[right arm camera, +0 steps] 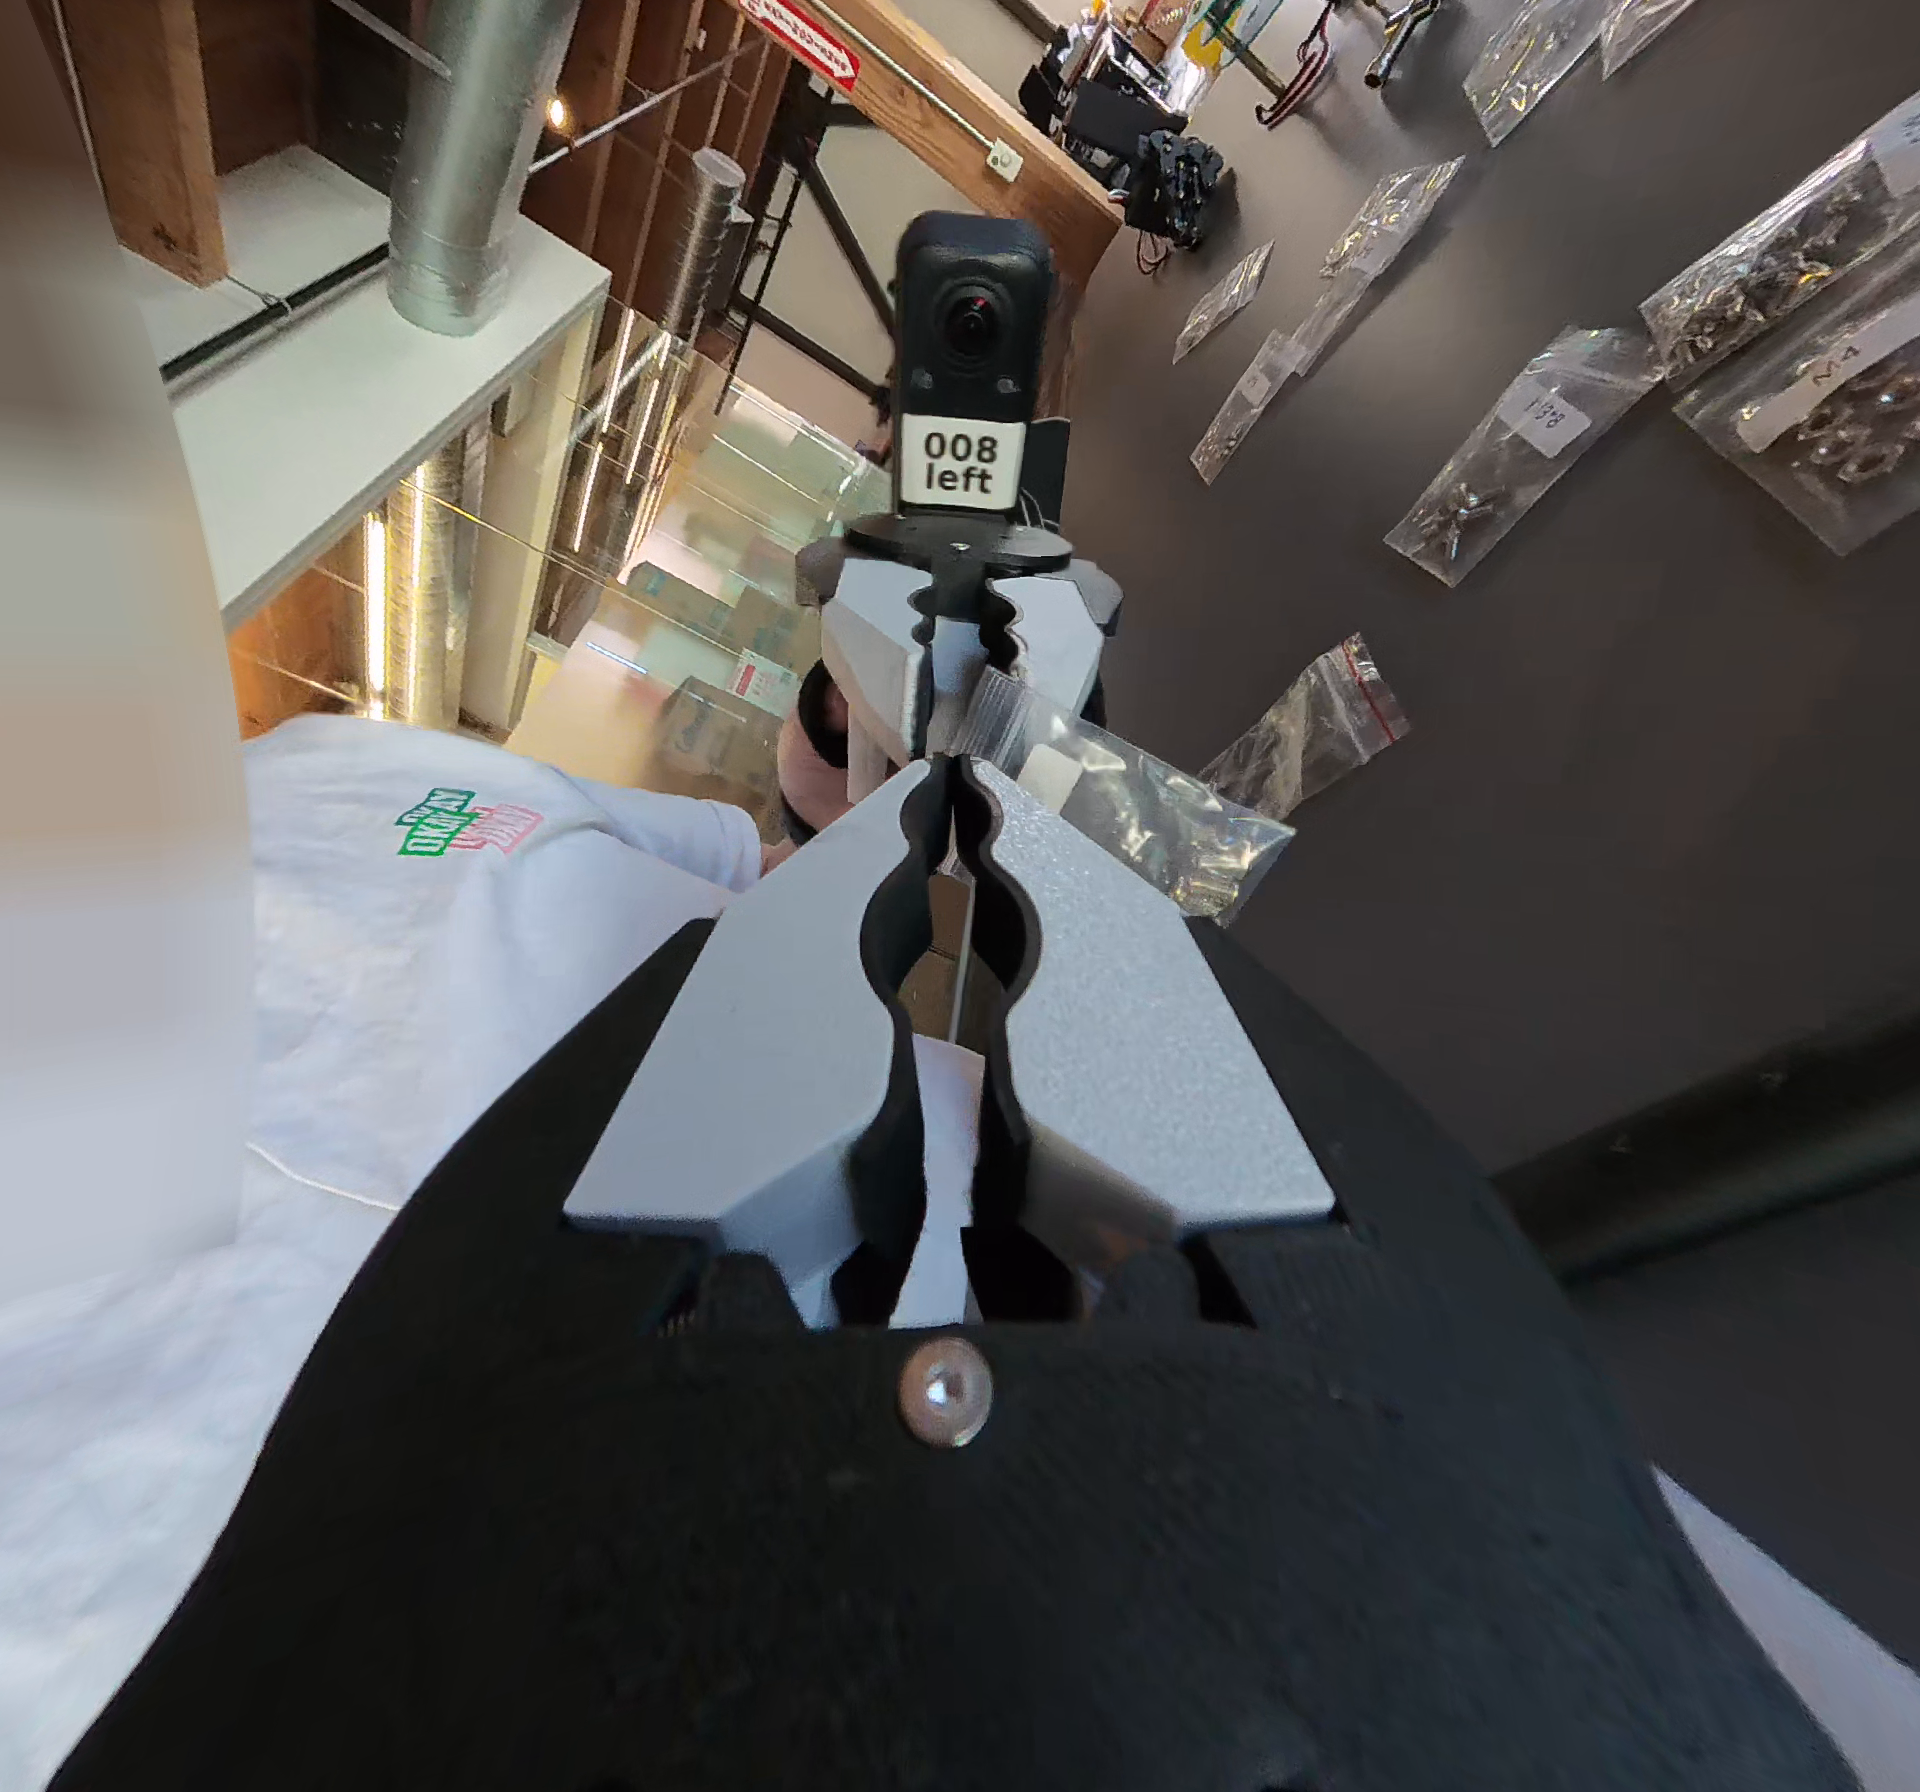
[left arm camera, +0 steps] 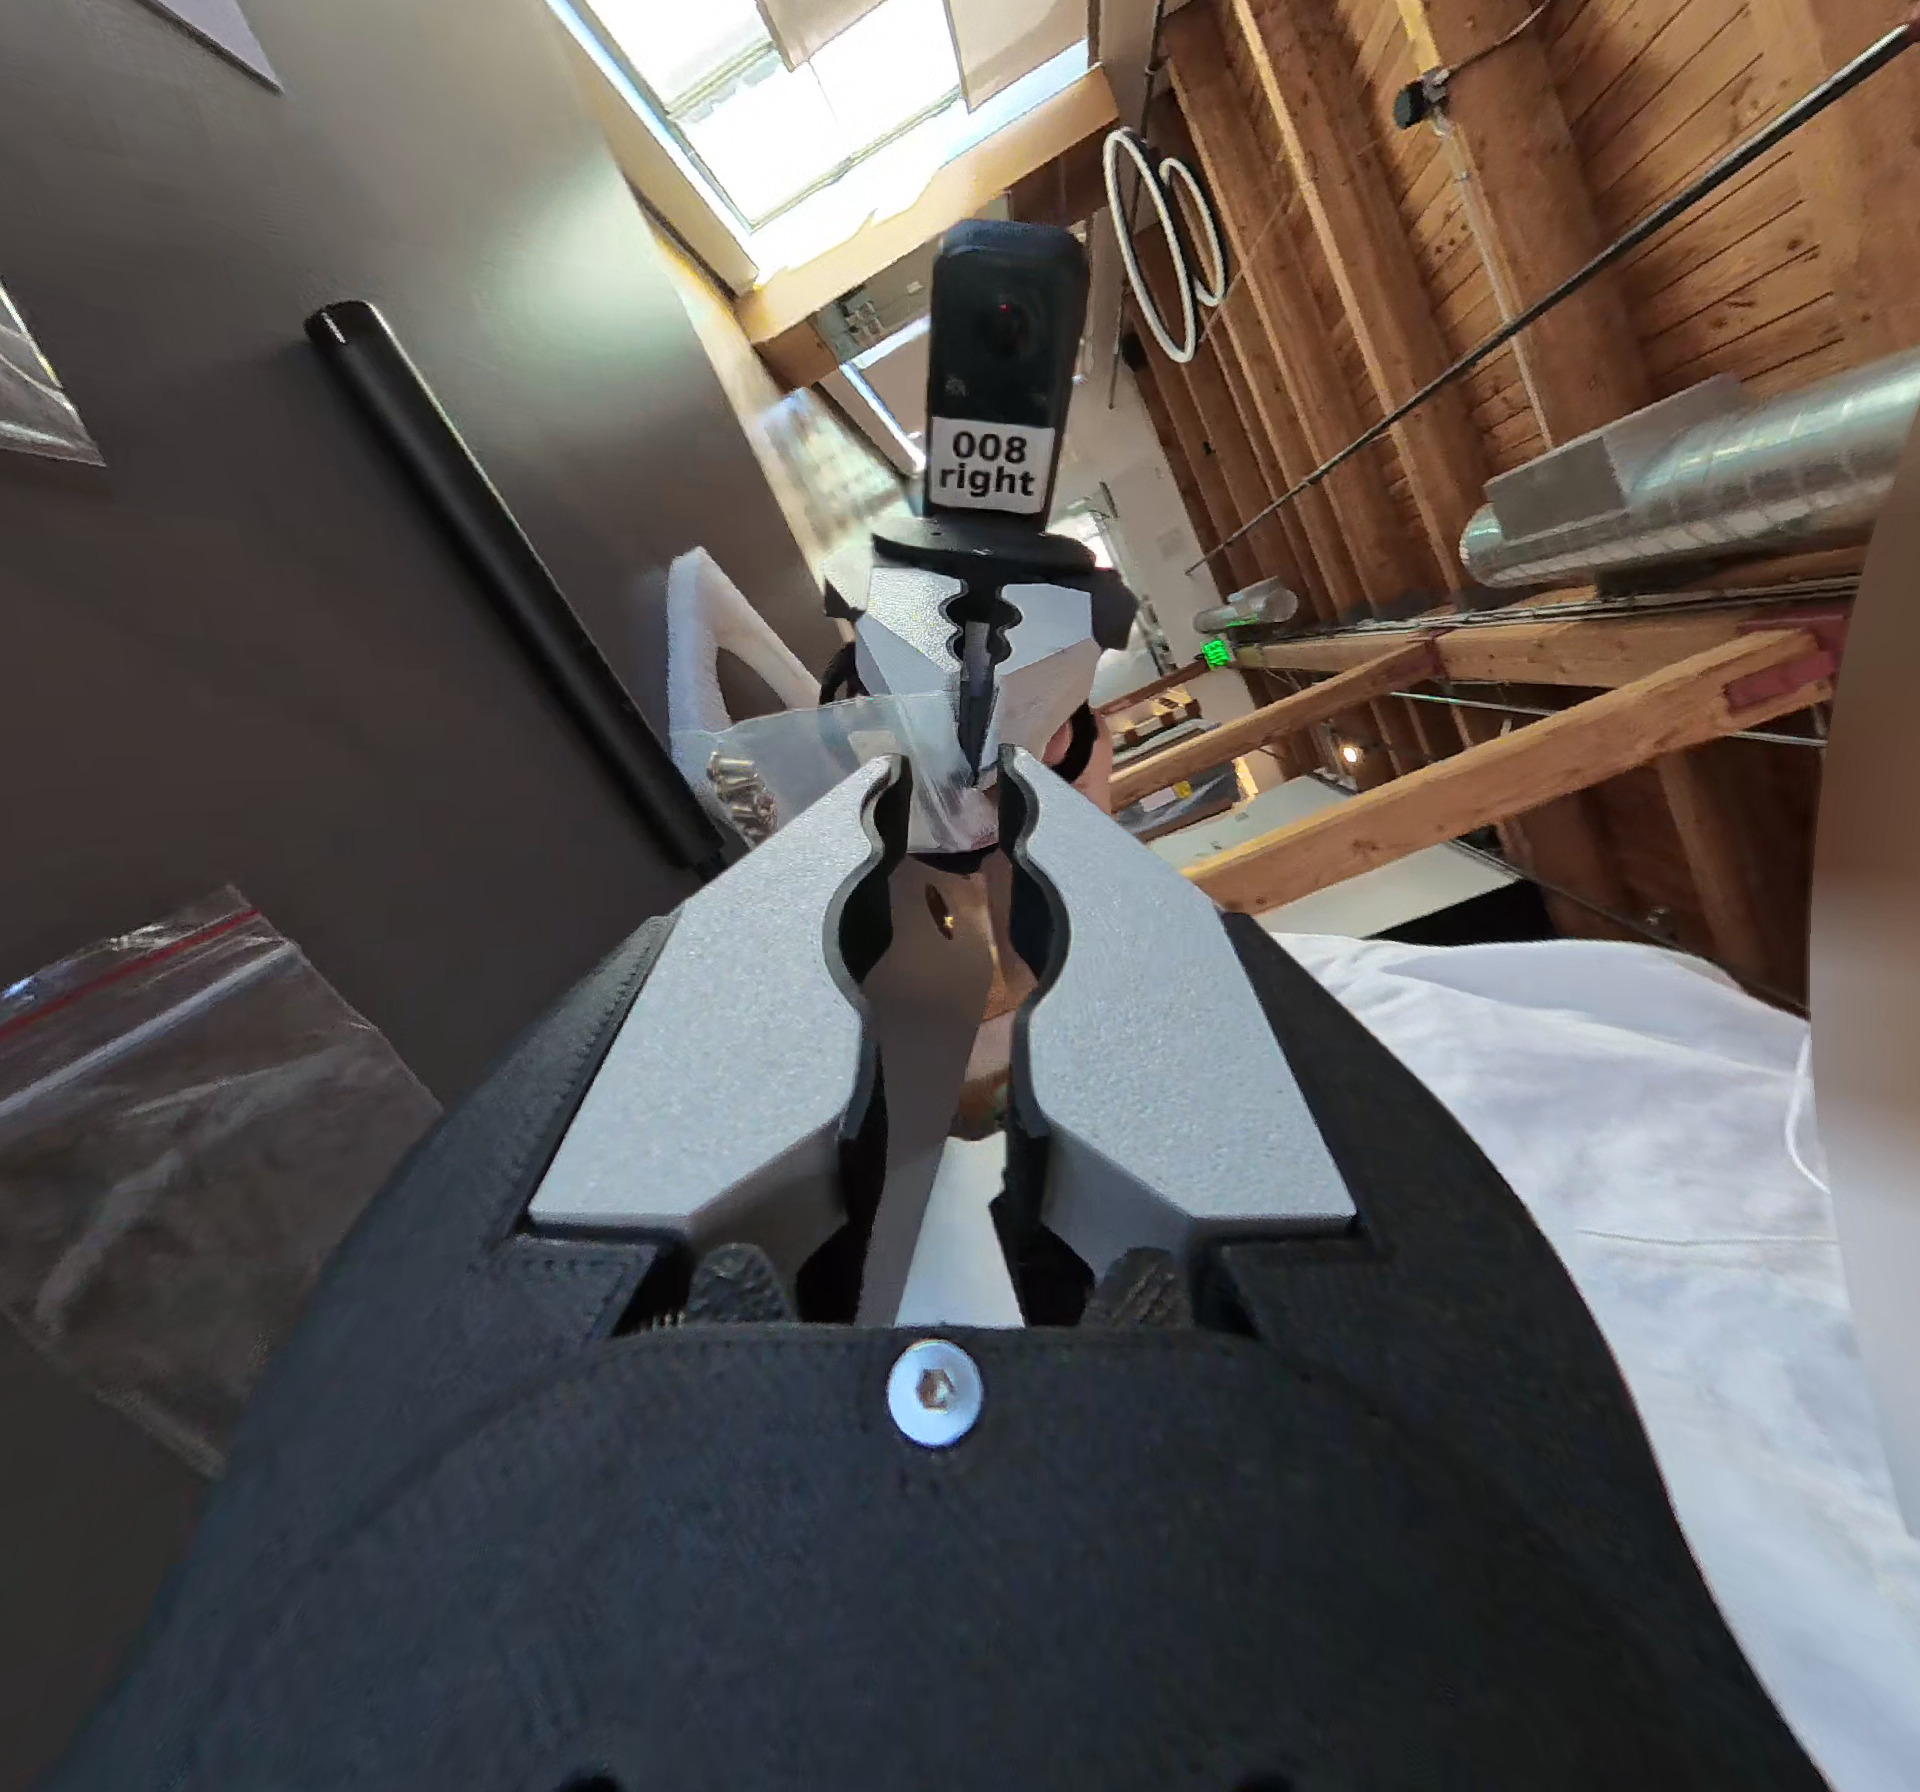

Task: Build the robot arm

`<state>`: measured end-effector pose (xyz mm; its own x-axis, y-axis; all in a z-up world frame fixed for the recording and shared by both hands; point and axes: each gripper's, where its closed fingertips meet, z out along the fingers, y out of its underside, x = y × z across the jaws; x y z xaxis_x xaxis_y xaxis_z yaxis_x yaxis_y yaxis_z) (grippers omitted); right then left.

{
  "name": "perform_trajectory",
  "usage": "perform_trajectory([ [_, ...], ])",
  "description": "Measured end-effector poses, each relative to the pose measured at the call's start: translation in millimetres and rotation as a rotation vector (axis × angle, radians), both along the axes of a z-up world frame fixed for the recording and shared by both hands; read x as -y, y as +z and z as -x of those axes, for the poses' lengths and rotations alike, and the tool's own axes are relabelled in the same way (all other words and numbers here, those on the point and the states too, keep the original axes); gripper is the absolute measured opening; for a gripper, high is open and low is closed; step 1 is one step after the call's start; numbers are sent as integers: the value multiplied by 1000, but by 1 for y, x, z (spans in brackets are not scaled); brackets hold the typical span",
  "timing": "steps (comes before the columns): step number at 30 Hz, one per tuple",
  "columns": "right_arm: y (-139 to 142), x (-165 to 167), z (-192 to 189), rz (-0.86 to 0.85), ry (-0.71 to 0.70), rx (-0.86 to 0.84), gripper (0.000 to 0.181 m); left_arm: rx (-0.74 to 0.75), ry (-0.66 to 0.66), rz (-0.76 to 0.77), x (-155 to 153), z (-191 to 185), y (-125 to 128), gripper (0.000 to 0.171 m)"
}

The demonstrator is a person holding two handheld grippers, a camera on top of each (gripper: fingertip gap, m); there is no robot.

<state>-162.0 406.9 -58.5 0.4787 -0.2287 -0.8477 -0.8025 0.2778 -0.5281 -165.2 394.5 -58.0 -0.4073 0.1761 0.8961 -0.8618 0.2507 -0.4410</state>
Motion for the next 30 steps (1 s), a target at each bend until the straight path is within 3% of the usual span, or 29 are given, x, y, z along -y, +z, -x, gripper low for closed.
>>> perform_trajectory([
  [21, -3, 26, -30, 65, -126, 10, 0, 56, -101, -21, 17, -28, 0, 1],
  [30, -1, 30, -32, 77, -141, 29, 0, 93, -57, -46, 24, -34, -1, 0],
])
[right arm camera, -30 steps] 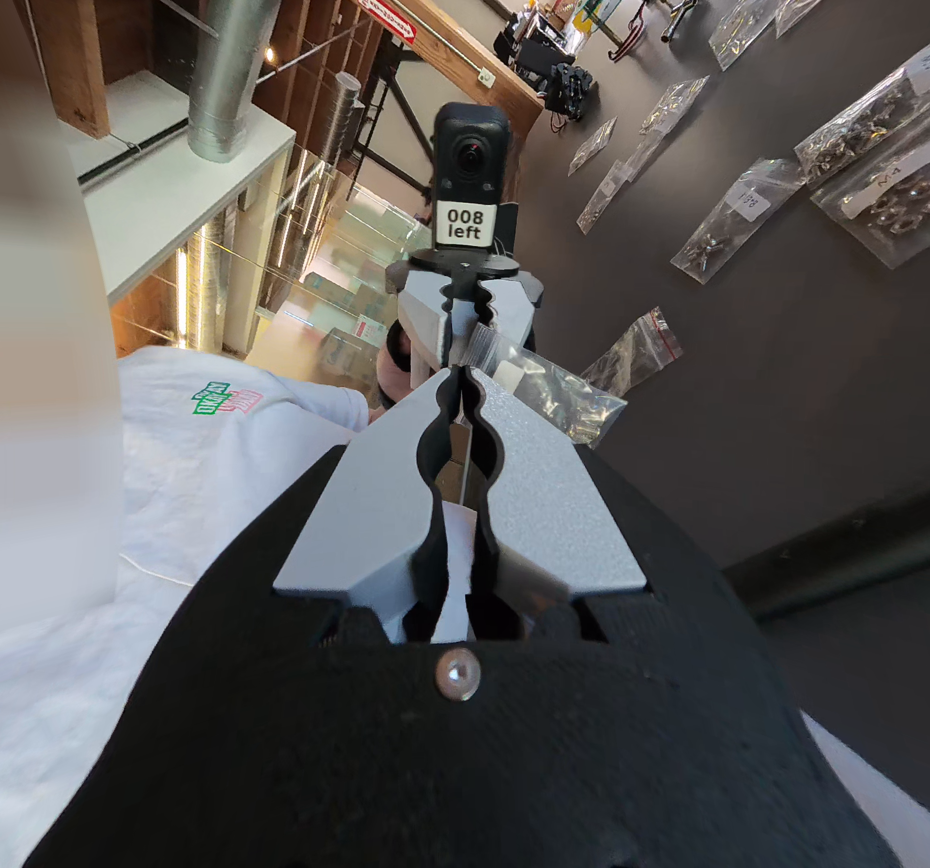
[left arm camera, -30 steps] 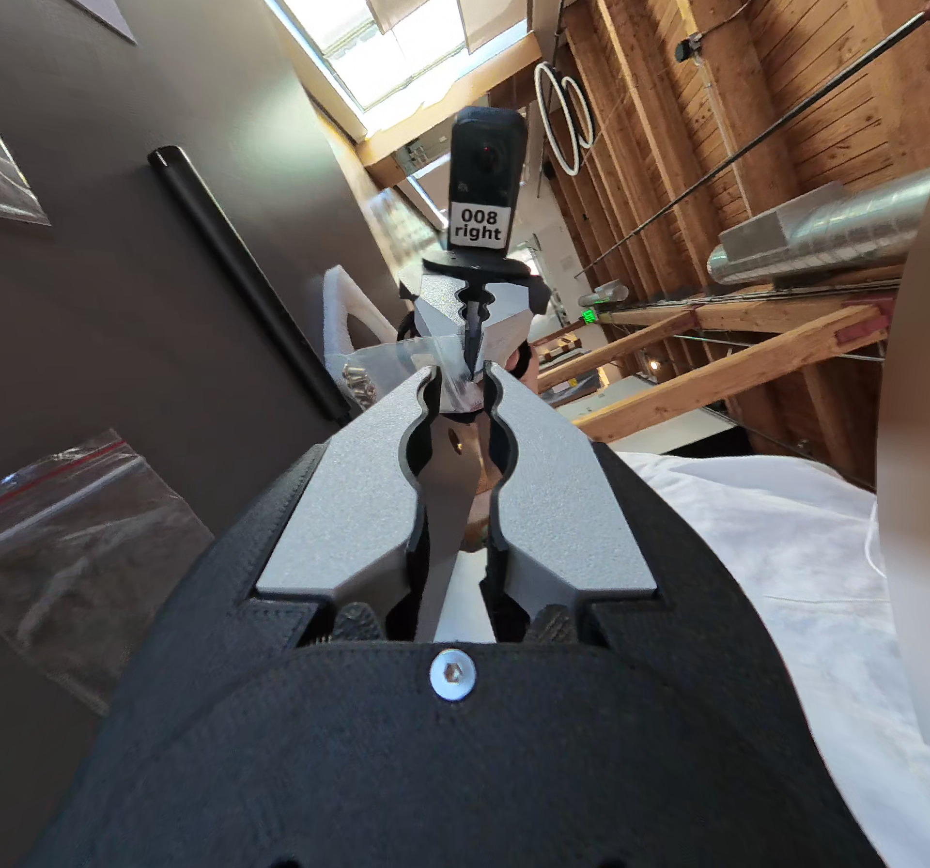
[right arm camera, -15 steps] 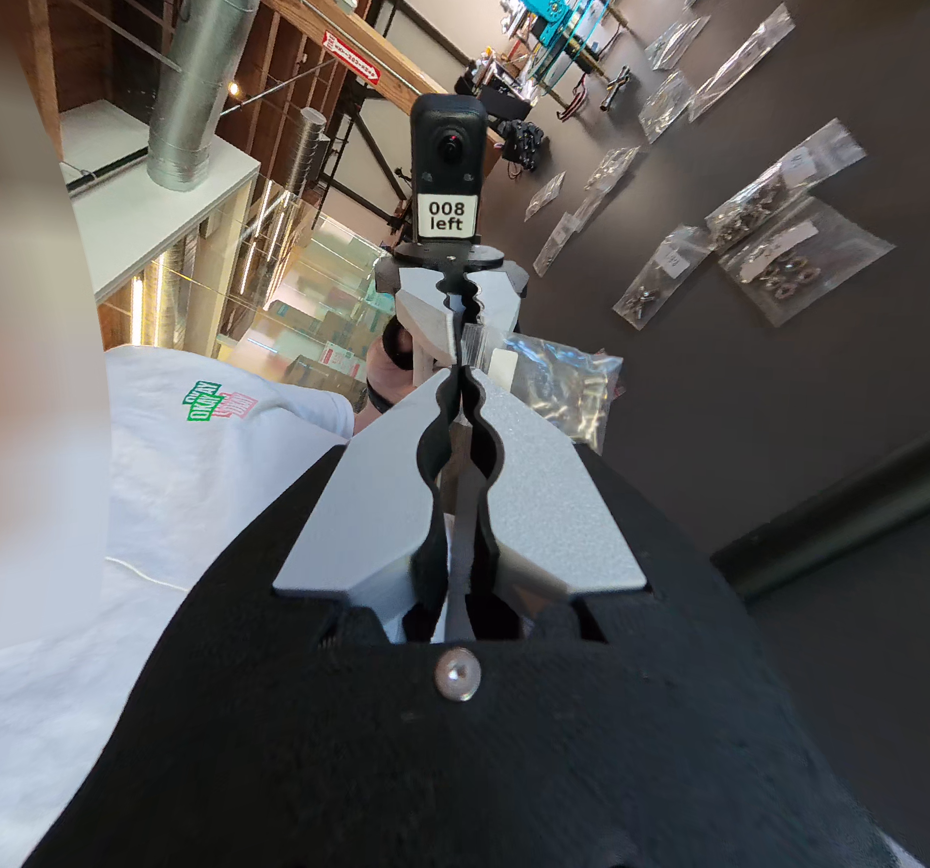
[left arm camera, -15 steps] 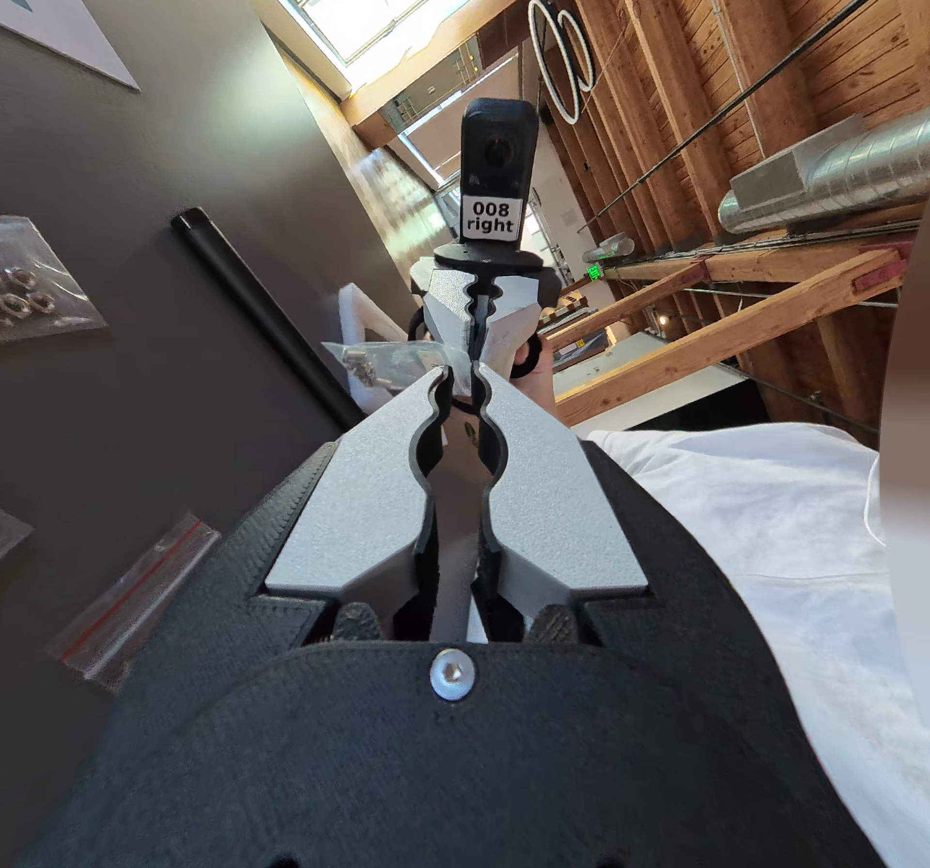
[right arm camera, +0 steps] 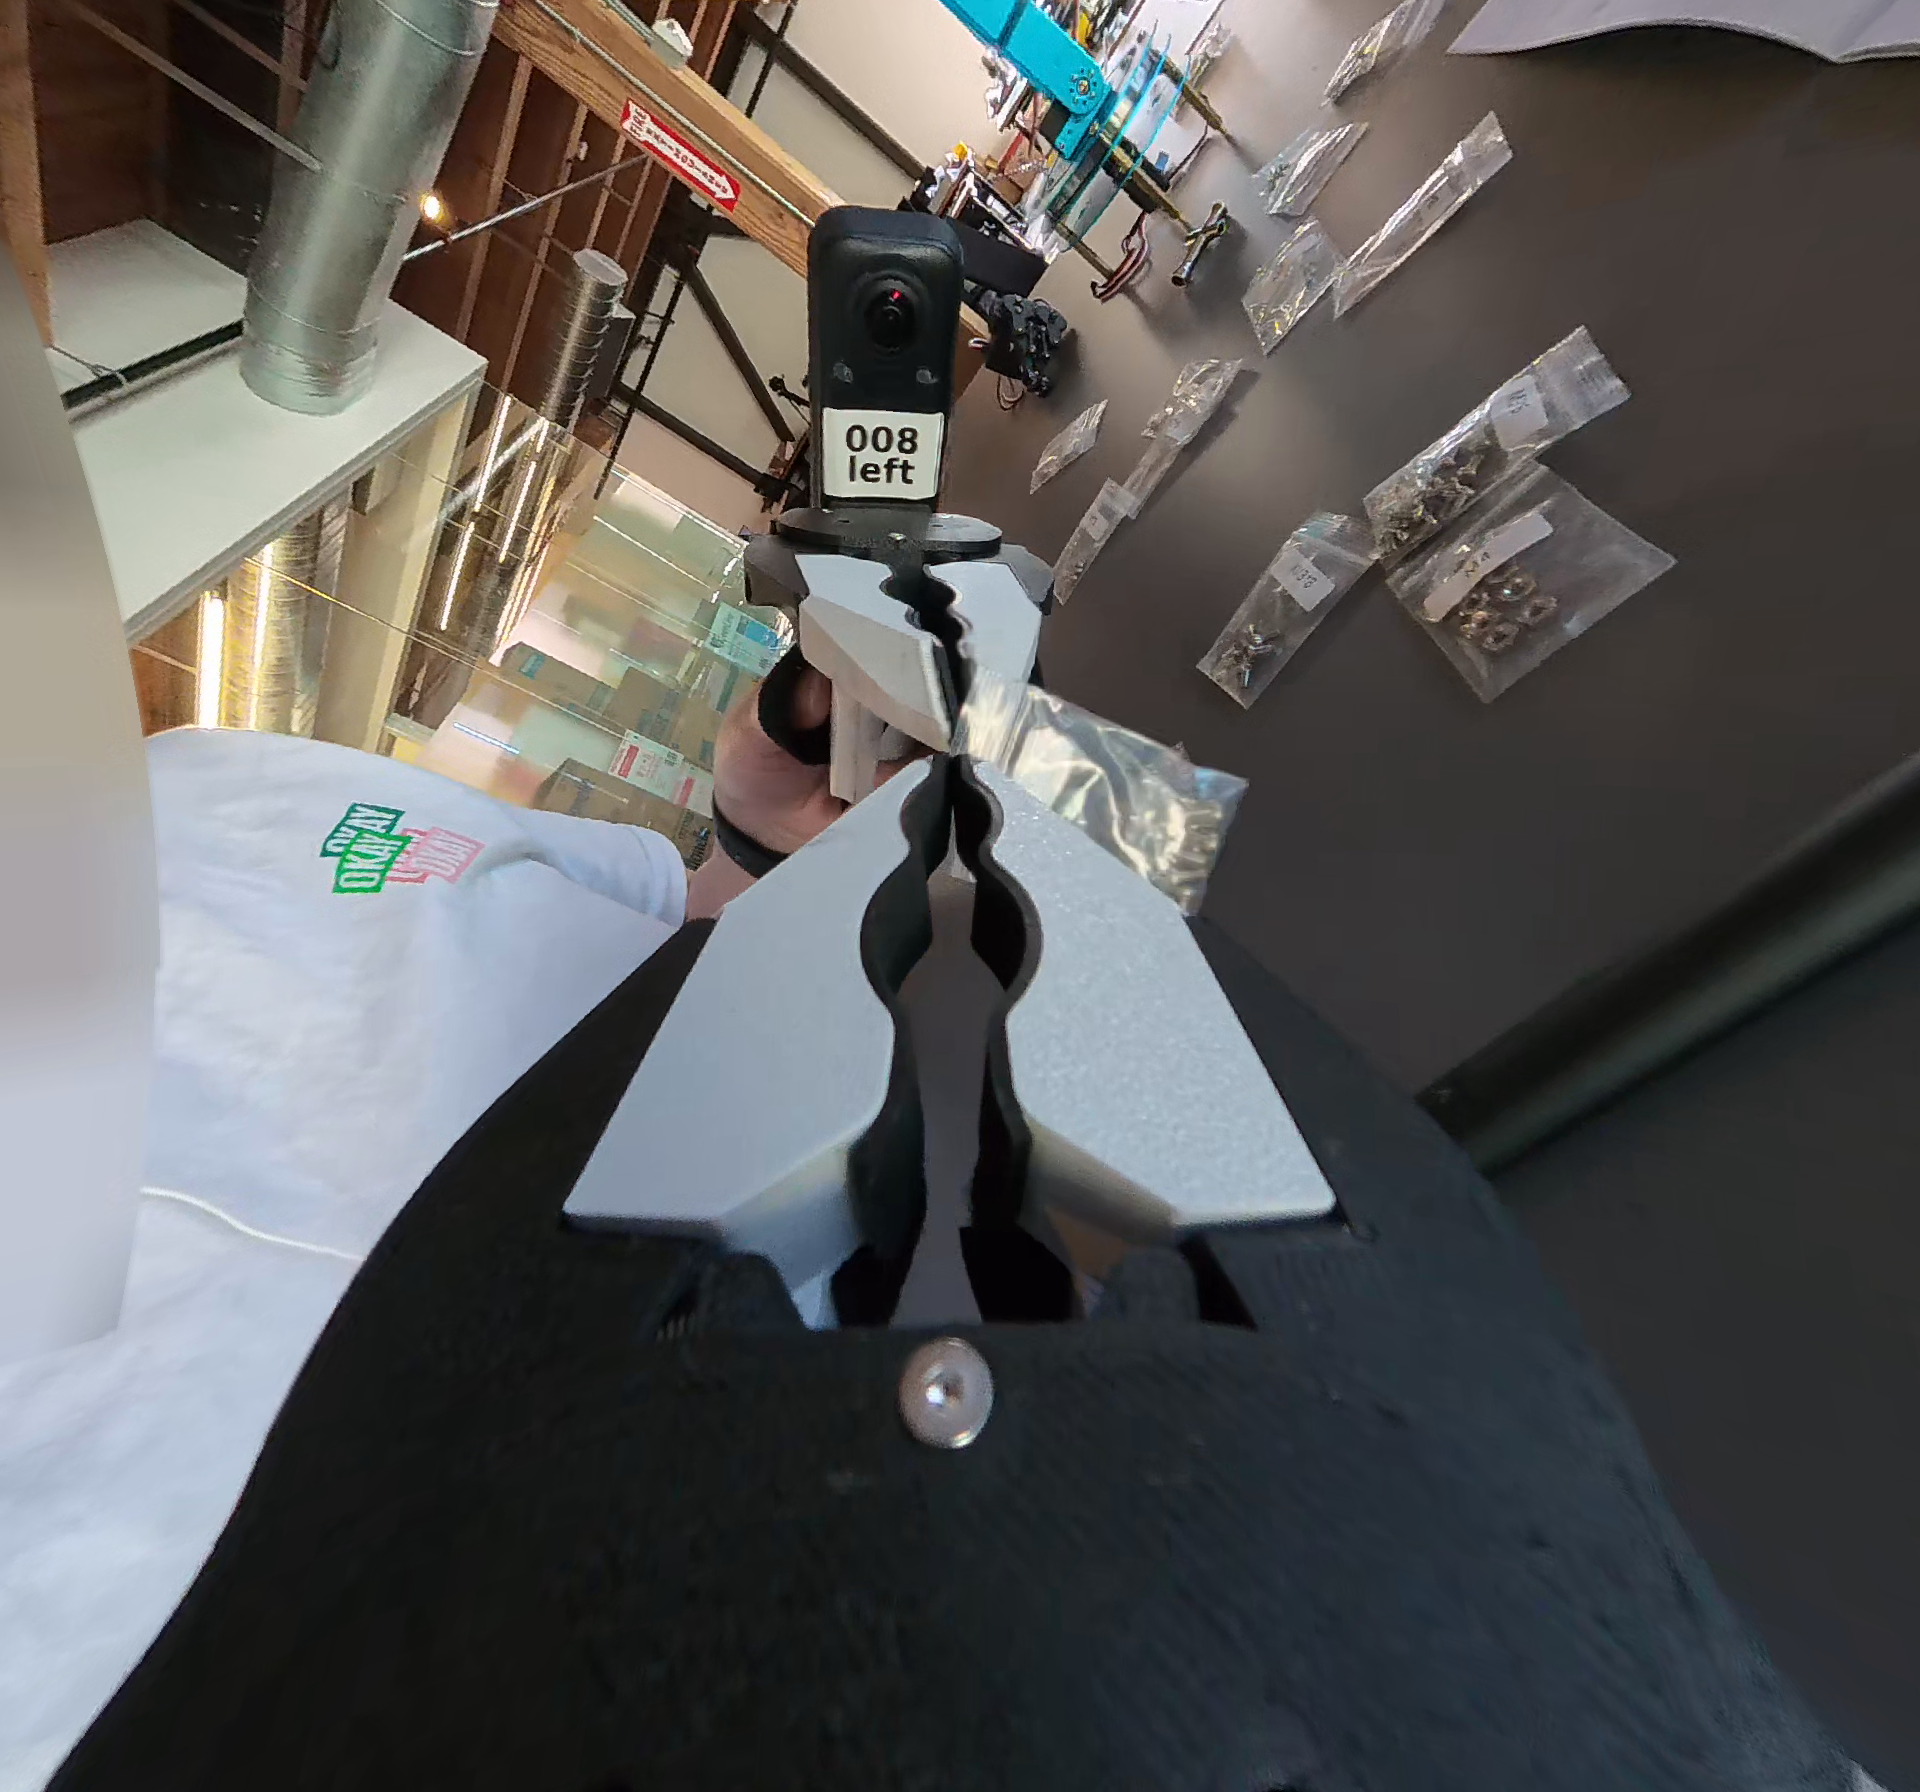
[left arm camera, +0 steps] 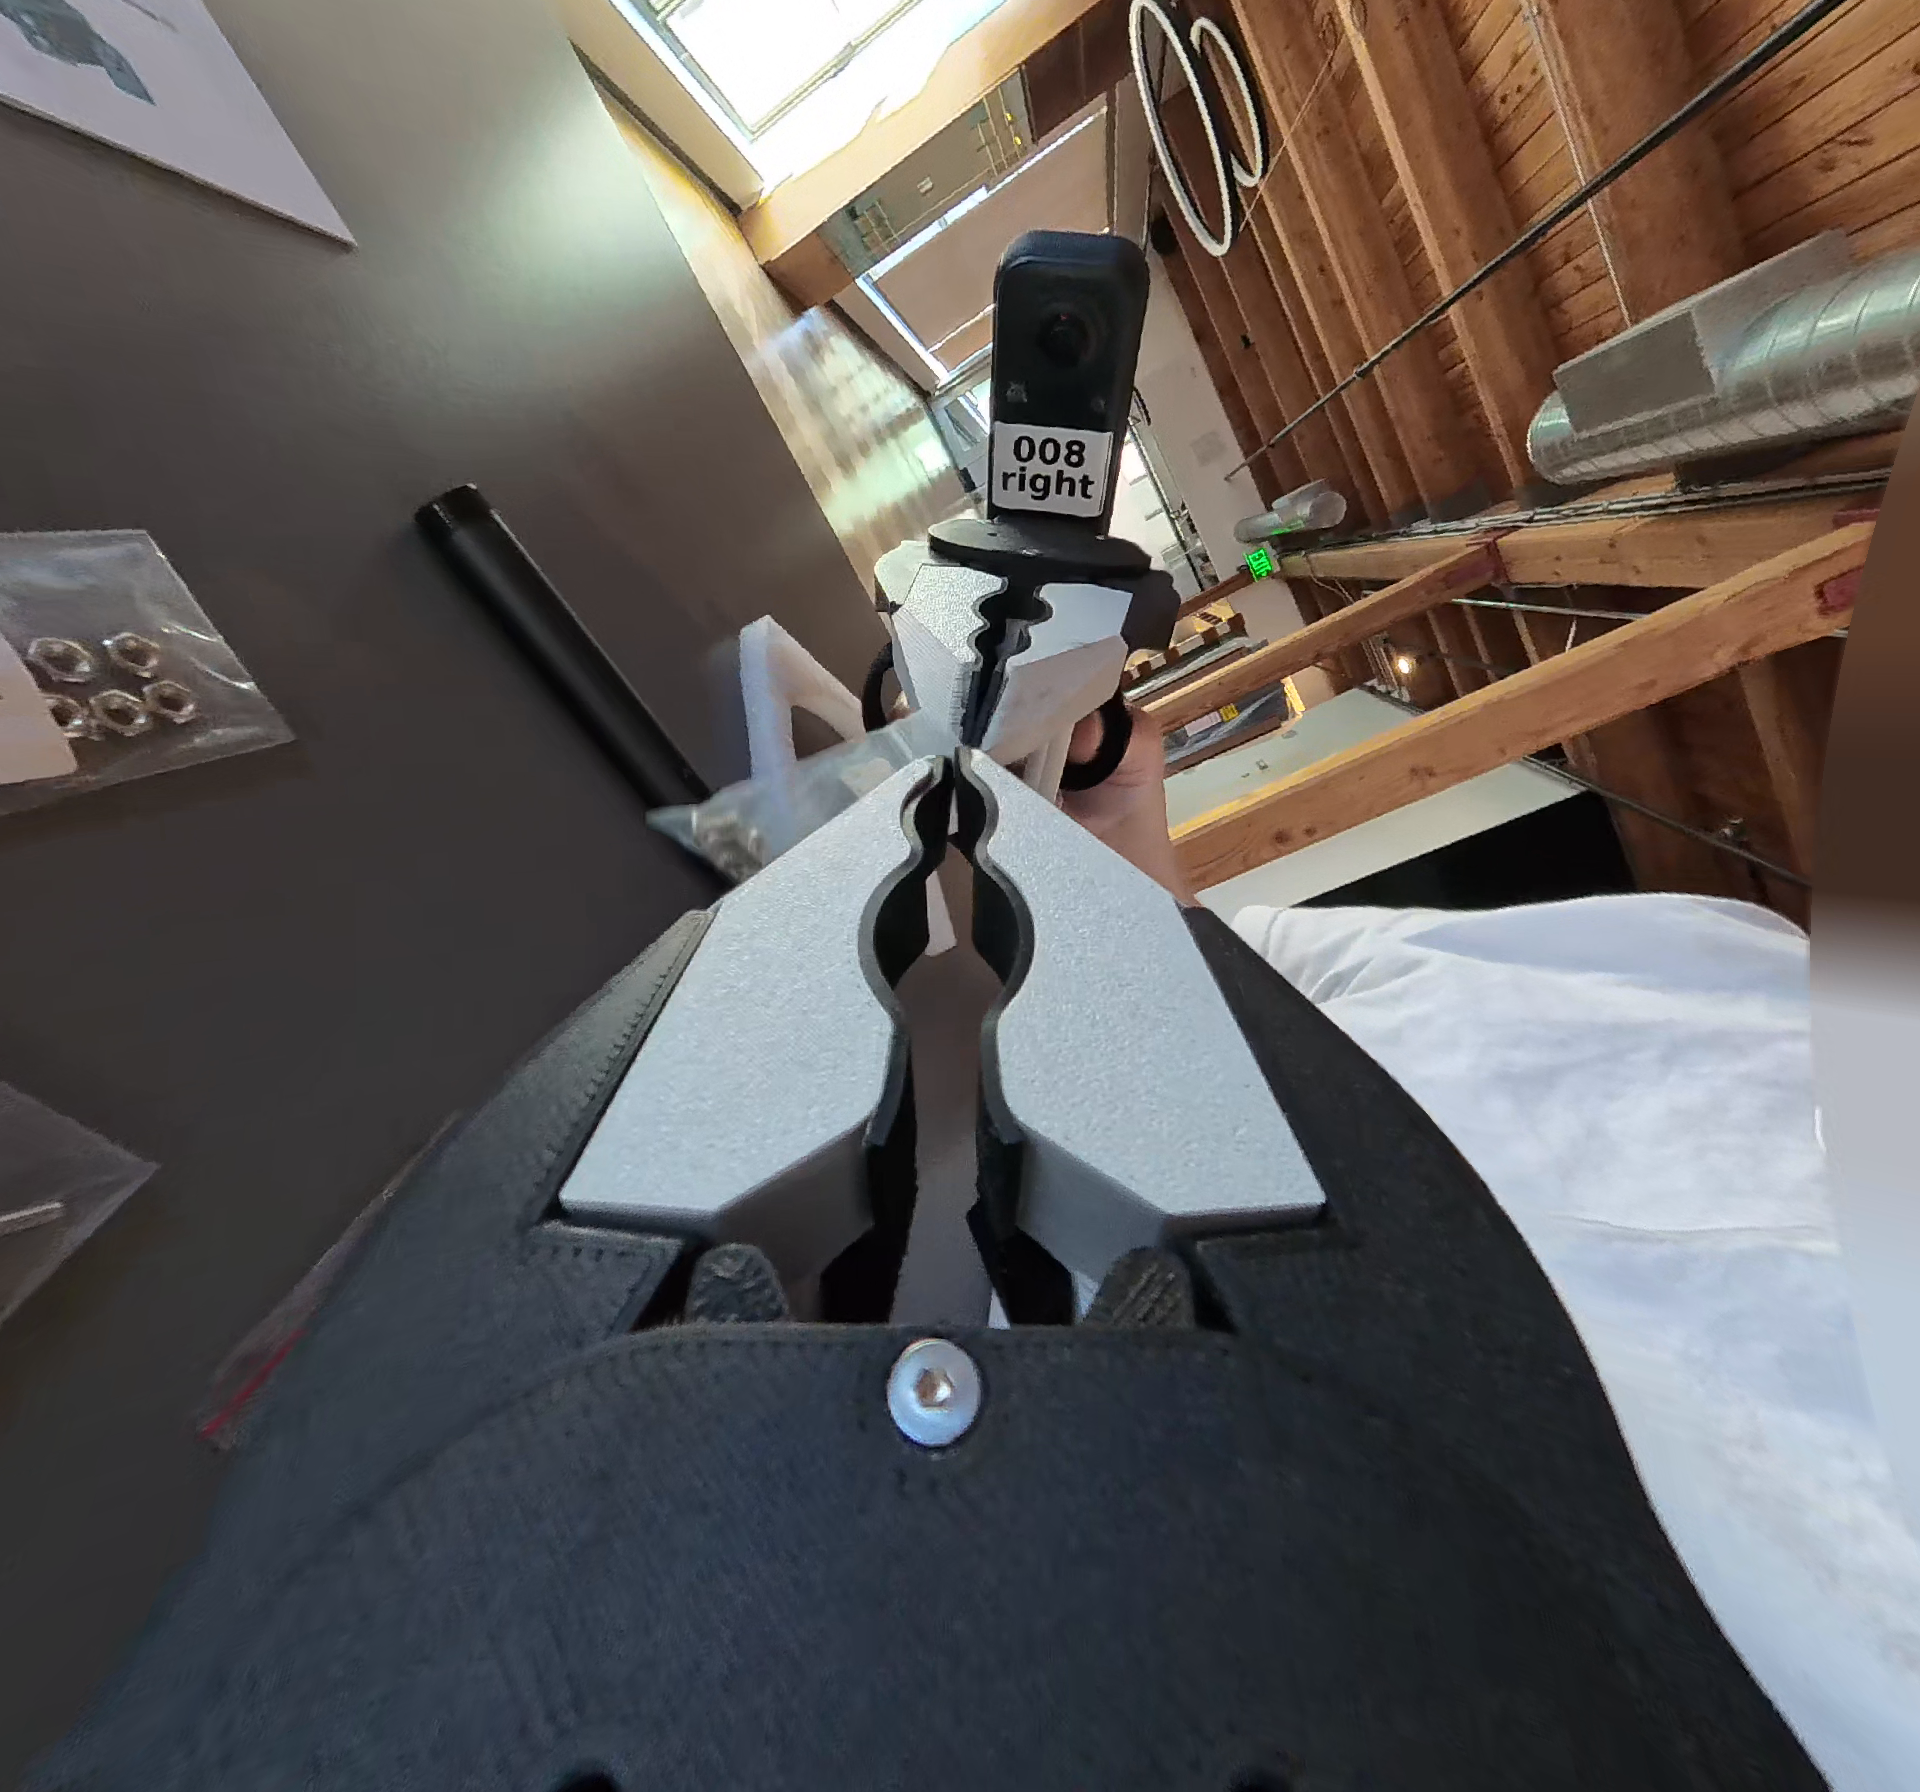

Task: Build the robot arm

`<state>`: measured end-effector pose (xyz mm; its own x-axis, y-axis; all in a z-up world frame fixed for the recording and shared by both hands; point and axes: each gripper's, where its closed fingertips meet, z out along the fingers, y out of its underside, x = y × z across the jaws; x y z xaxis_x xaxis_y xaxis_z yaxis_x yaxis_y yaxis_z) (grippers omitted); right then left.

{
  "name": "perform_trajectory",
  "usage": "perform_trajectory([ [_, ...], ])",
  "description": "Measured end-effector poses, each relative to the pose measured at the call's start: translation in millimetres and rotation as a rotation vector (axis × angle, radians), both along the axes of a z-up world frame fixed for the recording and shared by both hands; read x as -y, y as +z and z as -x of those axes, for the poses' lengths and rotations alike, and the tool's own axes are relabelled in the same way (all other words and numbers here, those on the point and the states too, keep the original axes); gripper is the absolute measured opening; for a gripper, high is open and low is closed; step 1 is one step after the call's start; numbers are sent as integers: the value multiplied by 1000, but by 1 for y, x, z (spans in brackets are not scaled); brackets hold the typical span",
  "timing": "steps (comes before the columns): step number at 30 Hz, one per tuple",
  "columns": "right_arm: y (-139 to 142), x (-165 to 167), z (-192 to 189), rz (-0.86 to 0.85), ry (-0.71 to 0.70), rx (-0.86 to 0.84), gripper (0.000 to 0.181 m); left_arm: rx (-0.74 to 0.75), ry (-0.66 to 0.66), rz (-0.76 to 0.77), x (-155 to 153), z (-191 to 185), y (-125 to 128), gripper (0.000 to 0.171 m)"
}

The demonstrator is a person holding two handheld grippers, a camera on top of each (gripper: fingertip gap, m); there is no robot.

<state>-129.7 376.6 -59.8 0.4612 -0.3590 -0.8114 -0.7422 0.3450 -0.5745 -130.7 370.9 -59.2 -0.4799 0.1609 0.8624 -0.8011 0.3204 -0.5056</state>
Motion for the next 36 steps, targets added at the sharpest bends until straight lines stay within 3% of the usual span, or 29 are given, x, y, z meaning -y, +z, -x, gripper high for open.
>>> perform_trajectory([
  [4, -3, -4, 2, 29, -9, 13, 0, 10, 51, -43, 2, -2, -4, 22],
  [16, -9, -7, 4, 51, -71, 5, 0, -84, 67, -48, -1, 5, -10, 8],
  [28, 18, -7, 11, -259, -97, -60, 0, -180, 43, 167, -2, 12, 20, 5],
  [36, 27, -4, 12, -278, -131, -38, 0, -229, 23, 239, -7, 13, 32, 4],
])
